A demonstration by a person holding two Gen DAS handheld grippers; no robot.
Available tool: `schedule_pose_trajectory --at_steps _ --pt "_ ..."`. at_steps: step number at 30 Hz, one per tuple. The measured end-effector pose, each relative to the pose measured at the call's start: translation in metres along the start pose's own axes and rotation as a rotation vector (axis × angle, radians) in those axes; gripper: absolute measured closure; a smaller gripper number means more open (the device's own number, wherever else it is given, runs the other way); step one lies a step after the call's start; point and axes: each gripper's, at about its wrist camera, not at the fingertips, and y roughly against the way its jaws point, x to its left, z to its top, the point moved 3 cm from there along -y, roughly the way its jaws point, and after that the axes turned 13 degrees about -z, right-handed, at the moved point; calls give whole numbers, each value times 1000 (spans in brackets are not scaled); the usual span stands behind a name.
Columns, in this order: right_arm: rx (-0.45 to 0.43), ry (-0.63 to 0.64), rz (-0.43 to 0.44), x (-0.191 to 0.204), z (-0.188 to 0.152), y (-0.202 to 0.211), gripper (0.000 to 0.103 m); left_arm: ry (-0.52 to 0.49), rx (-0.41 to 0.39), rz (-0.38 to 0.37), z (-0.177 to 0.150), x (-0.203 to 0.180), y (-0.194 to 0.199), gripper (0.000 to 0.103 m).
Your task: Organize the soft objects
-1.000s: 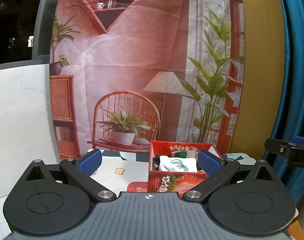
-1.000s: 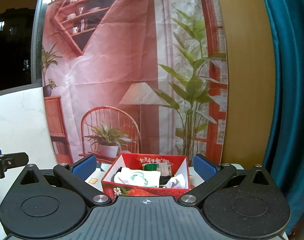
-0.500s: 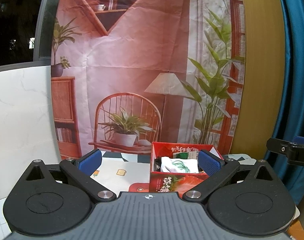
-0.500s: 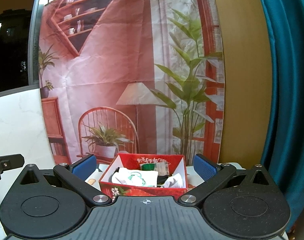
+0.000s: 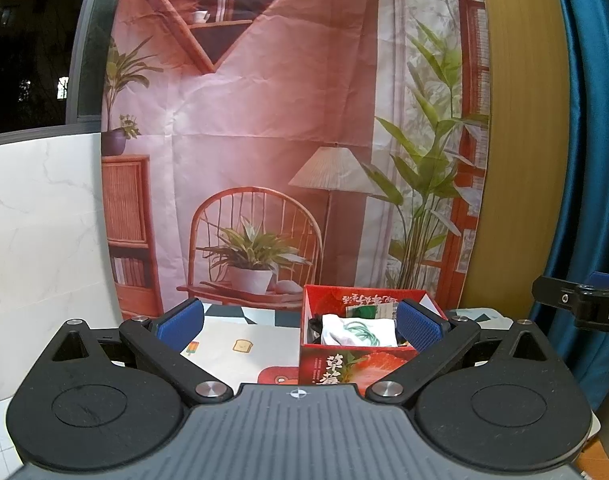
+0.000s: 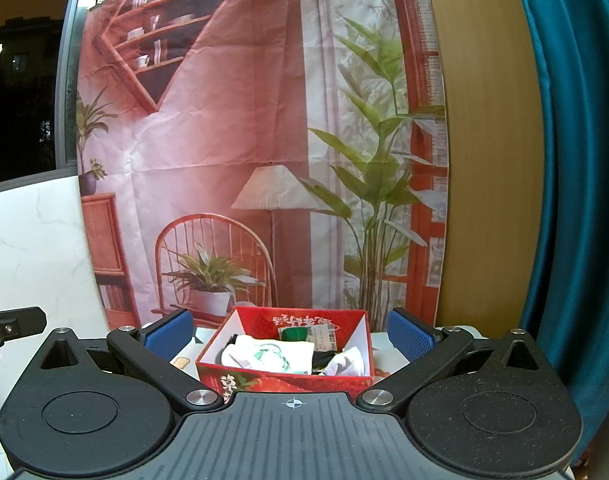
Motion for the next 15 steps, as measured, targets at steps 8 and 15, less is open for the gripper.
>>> schedule_pose_trajectory --at_steps 8,15 --pt "1 2 0 -2 -1 -1 0 0 0 1 0 0 0 0" --pt "2 4 0 -2 -1 -1 0 0 -1 0 0 1 0 0"
